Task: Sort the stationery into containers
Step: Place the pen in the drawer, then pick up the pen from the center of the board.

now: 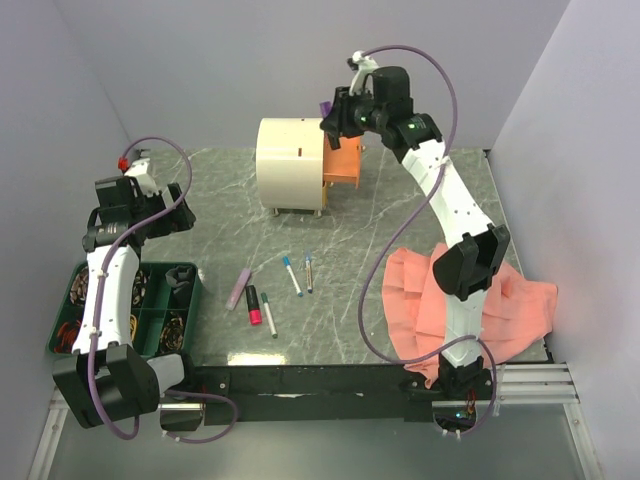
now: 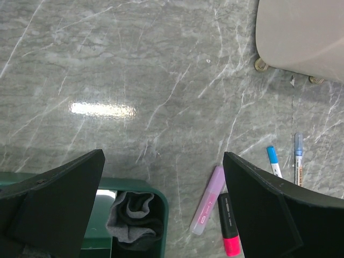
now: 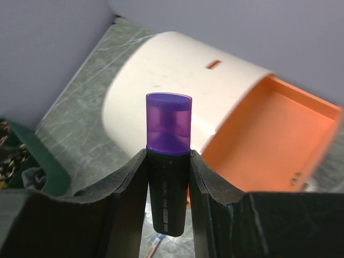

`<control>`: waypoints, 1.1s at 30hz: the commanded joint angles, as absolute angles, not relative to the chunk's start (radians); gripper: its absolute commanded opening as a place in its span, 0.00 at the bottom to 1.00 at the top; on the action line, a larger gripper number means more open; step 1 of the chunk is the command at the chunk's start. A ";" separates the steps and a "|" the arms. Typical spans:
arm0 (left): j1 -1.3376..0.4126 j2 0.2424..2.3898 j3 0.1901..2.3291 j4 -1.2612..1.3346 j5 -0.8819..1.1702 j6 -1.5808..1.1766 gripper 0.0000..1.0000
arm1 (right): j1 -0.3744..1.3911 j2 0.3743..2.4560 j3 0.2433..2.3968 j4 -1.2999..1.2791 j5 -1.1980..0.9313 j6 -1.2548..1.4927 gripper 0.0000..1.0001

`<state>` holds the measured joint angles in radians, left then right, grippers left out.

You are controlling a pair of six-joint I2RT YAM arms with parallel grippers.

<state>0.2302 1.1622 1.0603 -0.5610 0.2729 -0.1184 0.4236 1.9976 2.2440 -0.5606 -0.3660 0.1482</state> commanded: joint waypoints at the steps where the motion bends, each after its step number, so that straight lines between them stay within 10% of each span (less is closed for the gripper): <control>1: 0.227 1.158 1.095 -0.577 0.261 -0.098 0.99 | 0.364 2.022 2.270 -0.503 -0.331 0.222 0.22; 9: 0.227 1.173 1.098 -0.598 0.294 -0.071 0.99 | 0.305 2.120 2.333 -0.512 -0.341 0.235 0.22; 18: 0.213 1.192 1.081 -0.650 0.380 -0.081 0.99 | 0.287 2.119 2.295 -0.436 -0.393 0.299 0.60; 33: -0.052 1.302 0.988 -0.704 0.330 -0.167 0.90 | 0.247 1.754 2.014 -0.382 -0.414 0.316 0.63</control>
<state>-0.0048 1.2350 0.9726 -0.6971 0.3519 -0.1452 0.2810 1.9022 2.0804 -0.4465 -0.4065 0.3084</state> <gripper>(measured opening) 0.937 0.632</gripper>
